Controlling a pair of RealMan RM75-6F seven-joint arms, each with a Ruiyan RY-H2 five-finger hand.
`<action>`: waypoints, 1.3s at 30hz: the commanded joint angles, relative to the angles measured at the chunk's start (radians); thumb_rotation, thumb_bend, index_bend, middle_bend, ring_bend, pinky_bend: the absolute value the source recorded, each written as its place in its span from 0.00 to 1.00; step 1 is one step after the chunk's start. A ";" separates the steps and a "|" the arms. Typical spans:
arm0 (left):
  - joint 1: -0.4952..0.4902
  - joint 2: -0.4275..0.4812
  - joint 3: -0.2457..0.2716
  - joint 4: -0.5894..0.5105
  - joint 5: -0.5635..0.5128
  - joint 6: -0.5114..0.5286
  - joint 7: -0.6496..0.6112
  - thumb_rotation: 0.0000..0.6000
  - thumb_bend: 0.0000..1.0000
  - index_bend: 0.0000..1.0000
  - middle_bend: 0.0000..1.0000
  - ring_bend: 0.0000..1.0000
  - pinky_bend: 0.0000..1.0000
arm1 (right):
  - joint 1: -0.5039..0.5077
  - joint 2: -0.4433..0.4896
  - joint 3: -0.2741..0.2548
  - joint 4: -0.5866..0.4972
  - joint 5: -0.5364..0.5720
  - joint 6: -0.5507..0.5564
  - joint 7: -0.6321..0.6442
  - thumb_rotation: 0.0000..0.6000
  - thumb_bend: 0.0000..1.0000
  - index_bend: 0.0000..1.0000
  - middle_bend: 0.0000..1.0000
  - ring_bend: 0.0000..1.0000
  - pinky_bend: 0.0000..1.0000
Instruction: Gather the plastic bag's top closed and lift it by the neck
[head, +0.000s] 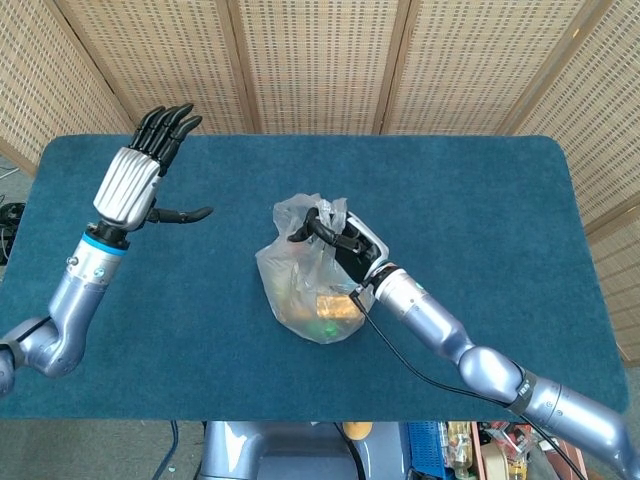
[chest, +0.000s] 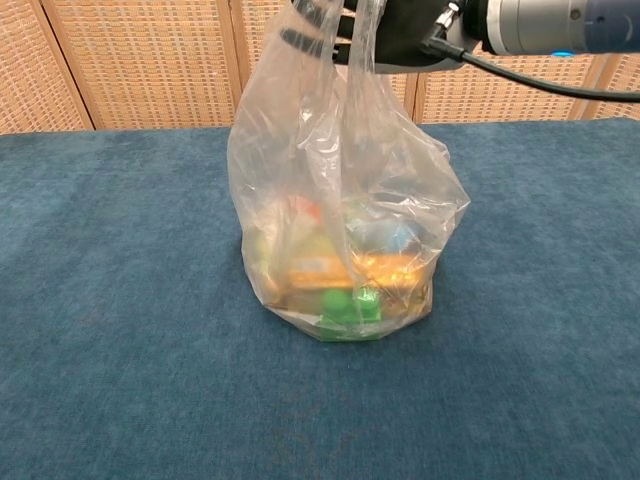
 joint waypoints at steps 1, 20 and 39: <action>0.016 0.009 0.007 0.005 0.001 0.010 -0.016 0.89 0.04 0.00 0.00 0.00 0.00 | 0.016 0.012 -0.010 -0.006 0.021 0.037 -0.006 1.00 0.55 0.53 0.67 0.45 0.31; 0.081 0.021 0.032 0.036 0.031 0.065 -0.083 0.97 0.05 0.00 0.00 0.00 0.00 | 0.043 -0.011 -0.018 -0.023 0.067 0.201 0.022 1.00 0.55 0.52 0.64 0.44 0.27; 0.134 -0.005 0.053 0.101 0.041 0.098 -0.143 1.00 0.06 0.00 0.00 0.00 0.00 | 0.032 0.041 -0.003 -0.041 0.060 0.106 0.062 1.00 0.47 0.53 0.69 0.59 0.46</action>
